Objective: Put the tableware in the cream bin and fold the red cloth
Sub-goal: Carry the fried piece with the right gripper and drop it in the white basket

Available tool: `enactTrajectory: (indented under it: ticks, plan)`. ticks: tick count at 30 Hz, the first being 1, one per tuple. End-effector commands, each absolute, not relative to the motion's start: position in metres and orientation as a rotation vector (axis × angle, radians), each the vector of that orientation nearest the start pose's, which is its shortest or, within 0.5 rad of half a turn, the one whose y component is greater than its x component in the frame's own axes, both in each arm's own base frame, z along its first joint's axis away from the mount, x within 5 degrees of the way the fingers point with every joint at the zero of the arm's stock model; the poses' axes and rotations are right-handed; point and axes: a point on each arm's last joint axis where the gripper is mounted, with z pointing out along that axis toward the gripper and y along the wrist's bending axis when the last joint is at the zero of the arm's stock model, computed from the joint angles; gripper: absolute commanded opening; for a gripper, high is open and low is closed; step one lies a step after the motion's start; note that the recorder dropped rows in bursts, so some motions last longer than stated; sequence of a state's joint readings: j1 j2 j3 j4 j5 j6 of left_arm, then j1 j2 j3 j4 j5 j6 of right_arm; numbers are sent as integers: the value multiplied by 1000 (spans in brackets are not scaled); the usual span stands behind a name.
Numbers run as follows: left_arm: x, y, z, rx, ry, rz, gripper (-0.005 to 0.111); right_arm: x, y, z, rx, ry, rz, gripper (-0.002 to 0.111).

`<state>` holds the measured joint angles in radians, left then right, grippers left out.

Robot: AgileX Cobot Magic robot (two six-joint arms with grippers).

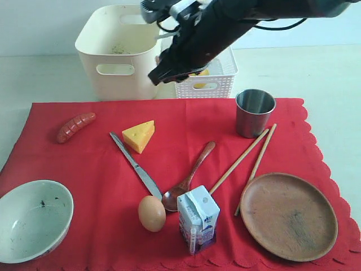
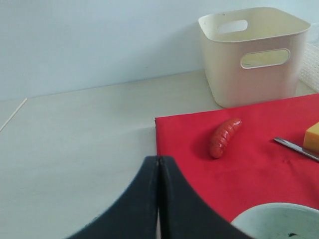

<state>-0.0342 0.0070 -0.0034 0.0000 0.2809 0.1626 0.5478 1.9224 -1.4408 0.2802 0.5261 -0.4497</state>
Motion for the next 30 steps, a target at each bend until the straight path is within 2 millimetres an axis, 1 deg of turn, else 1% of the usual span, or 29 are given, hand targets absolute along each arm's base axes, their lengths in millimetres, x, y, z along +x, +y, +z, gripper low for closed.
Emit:
enactTrajectory:
  ticks: [1,5,9,12,20,24,30]
  plan:
    - [55,-2,188,166,1751,91,0,365,197,244,-849,2276,276,0]
    - [55,-2,188,166,1751,91,0,372,170,253,-767,2279,246,0]
    - [55,-2,188,166,1751,91,0,379,154,255,-710,2278,226,0]
    - [55,-2,188,166,1751,91,0,383,151,255,-694,2262,210,0]
    - [55,-2,188,166,1751,91,0,393,150,262,-652,2140,161,0]
    - [55,-2,188,166,1751,91,0,401,152,252,-631,2113,147,0]
    - [55,-2,188,166,1751,91,0,418,155,216,-580,2114,137,0]
